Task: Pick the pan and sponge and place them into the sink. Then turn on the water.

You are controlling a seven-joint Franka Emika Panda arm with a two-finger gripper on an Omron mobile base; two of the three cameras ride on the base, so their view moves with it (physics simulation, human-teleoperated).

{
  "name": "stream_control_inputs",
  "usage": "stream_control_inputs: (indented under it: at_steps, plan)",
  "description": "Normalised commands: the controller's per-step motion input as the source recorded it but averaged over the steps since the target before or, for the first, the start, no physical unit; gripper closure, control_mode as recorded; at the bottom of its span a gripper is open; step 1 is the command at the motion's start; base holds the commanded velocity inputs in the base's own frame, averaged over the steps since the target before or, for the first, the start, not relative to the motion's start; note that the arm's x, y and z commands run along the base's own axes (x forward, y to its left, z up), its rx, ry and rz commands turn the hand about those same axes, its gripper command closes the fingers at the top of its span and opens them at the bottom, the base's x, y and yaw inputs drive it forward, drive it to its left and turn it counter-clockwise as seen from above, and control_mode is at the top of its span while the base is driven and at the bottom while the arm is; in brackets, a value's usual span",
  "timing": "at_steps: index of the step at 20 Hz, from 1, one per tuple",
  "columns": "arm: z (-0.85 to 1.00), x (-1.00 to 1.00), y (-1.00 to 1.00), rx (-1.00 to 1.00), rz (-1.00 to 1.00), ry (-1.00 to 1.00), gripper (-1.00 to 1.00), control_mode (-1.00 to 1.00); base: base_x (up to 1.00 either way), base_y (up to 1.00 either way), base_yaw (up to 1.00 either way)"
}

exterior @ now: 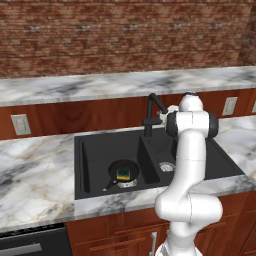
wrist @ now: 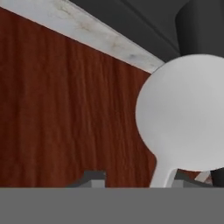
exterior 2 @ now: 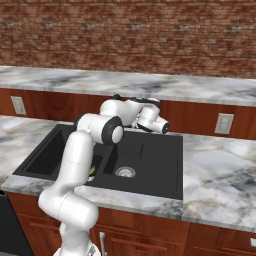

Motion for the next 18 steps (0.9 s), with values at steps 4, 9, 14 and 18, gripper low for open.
stream_control_inputs:
  at_steps: [4,9,14,18]
  plan:
    - [0.00,0.00,-0.52,0.02,-0.07,0.11,1.00,-1.00,0.00,0.00,0.00]
    - [0.00,0.00,-0.52,0.01,-0.08,0.14,1.00,-1.00,0.00,0.00,0.00]
    - [0.00,0.00,-0.62,0.00,-0.08,0.13,1.00,-1.00,0.00,0.00,0.00]
    - [0.00,0.00,-0.63,0.01,-0.08,0.13,1.00,-1.00,0.00,0.00,0.00]
